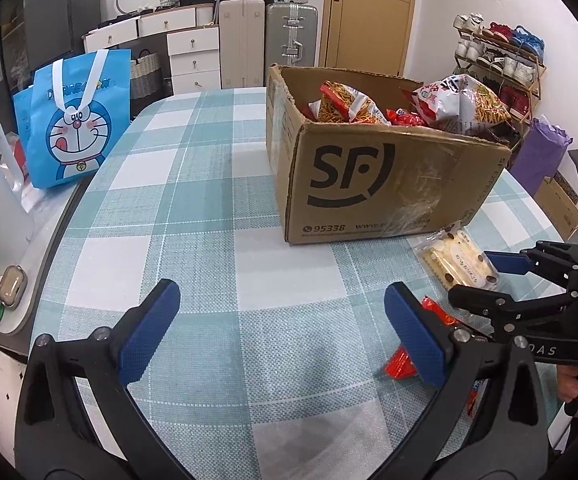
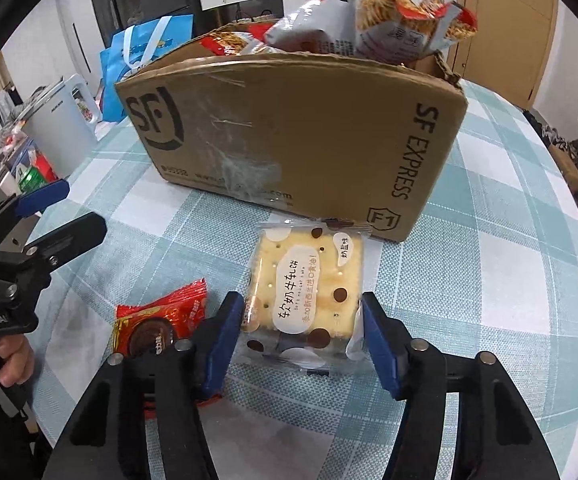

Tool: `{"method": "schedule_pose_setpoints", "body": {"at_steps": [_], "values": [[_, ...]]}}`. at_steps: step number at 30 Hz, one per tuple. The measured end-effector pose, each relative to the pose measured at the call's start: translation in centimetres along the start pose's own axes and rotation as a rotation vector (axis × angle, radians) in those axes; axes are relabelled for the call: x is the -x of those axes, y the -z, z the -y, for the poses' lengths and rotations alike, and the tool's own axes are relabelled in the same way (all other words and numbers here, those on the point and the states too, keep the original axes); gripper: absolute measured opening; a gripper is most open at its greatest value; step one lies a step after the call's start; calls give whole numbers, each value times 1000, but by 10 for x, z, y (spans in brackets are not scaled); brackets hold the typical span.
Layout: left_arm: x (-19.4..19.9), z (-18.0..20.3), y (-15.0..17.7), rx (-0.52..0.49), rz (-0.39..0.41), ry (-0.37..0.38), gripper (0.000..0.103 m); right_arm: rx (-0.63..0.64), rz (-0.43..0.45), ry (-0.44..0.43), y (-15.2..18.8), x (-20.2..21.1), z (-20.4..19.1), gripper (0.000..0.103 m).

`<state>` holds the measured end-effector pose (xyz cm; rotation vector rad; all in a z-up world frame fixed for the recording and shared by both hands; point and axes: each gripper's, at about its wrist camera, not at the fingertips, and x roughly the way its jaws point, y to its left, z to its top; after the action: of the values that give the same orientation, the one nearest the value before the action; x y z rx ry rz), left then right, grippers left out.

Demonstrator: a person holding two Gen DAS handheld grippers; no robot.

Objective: Organize snacks
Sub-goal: 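Grasp the cream cake pack with the right tool, then lift the cake pack with the right tool while the left tool grasps the red cookie pack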

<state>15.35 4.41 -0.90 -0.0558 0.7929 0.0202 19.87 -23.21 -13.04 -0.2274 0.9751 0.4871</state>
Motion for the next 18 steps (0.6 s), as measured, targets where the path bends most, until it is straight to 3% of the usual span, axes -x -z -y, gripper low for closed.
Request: {"method": "schedule_pose_setpoints", "body": {"at_steps": [7,18], "values": [[0,8,2,-28,-11,22,102,18,52,-9,-3,21,-2,59],[-5,43,13,-146,-57,156,102,36,160,-54,-8,73,-6,59]]}}
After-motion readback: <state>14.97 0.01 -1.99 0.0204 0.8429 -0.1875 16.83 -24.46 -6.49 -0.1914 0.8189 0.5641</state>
